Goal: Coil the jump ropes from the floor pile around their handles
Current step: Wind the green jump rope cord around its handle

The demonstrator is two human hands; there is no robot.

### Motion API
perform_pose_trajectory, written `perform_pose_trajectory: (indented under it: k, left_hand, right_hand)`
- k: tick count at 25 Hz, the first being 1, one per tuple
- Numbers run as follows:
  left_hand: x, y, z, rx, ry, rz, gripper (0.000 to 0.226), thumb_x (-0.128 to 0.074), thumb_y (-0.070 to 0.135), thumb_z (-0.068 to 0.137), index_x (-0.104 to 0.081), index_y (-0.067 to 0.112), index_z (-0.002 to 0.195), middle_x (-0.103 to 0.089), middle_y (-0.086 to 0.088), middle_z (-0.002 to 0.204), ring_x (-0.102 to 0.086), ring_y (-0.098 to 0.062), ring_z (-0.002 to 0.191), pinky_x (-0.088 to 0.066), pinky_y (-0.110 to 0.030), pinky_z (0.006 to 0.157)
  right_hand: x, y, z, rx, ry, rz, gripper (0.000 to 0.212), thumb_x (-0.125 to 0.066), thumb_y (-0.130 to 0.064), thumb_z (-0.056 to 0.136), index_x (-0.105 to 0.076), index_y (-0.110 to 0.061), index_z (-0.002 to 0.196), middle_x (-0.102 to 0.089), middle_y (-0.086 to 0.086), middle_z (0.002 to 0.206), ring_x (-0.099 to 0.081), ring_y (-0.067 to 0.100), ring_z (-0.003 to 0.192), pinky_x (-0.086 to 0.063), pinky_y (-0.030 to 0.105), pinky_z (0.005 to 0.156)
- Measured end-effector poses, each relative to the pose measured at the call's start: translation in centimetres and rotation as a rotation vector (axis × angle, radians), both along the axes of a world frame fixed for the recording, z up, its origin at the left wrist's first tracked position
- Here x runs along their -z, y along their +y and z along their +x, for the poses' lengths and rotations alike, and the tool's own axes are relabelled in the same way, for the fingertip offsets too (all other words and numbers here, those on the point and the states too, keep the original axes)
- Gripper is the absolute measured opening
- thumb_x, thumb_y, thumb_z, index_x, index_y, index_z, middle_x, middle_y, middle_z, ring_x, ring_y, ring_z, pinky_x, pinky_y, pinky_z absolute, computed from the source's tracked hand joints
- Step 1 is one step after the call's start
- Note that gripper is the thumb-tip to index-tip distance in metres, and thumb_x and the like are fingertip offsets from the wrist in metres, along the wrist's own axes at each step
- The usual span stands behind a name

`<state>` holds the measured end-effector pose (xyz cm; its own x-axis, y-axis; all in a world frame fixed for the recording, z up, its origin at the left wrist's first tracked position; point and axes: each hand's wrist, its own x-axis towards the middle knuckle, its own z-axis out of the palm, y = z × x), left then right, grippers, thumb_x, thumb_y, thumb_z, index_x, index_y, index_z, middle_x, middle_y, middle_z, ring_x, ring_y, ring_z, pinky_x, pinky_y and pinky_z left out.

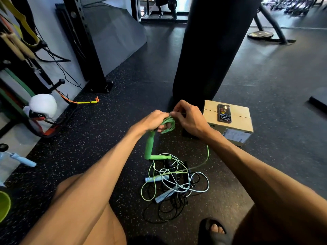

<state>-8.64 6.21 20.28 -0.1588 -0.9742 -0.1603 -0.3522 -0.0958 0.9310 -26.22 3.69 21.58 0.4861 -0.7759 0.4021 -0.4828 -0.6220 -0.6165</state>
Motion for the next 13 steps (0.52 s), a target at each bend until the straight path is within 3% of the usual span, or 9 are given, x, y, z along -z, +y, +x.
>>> perform_pose_trajectory:
  k: [4,8,11,13]
  left_hand:
    - [-0.6,0.3,0.1,0.022,0.372,0.088,0.045,-0.04,0.031,0.103,-0.051,0.009,0.065,-0.025,0.005,0.041,-0.025,-0.011,0.036,-0.03,-0.025,0.045]
    - [-1.7,0.3,0.6,-0.046,0.808,0.108,0.041,-0.034,0.031,0.104,-0.05,0.009,0.073,-0.027,0.006,0.046,-0.026,-0.009,0.042,-0.03,-0.025,0.051]
    - [-2.2,0.1,1.0,-0.21,1.064,0.062,0.038,-0.031,0.028,0.105,-0.053,0.006,0.083,-0.033,0.003,0.052,-0.032,-0.011,0.048,-0.032,-0.026,0.061]
    - [-2.2,0.0,1.2,-0.292,1.104,0.0,0.035,-0.031,0.022,0.105,-0.056,0.002,0.09,-0.042,0.0,0.059,-0.041,-0.013,0.055,-0.039,-0.028,0.068]
  right_hand:
    - [0.6,-0.6,-0.3,0.077,-0.04,0.108,0.019,-0.058,-0.027,0.097,-0.059,-0.008,0.098,-0.062,0.0,0.08,-0.056,0.011,0.068,-0.046,0.029,0.062]
    - [1.8,-0.6,-0.1,0.049,-0.065,0.343,0.004,-0.047,-0.011,0.101,-0.047,-0.009,0.098,-0.067,0.008,0.07,-0.066,0.033,0.066,-0.055,0.048,0.068]
    - [2.4,-0.2,0.1,0.031,-0.059,0.469,0.007,-0.049,-0.009,0.1,-0.043,-0.01,0.096,-0.069,0.007,0.068,-0.066,0.026,0.06,-0.057,0.045,0.066]
    - [2.7,-0.4,0.2,0.053,0.04,0.465,0.008,-0.056,-0.013,0.098,-0.049,-0.008,0.1,-0.069,0.001,0.074,-0.065,0.018,0.068,-0.055,0.038,0.071]
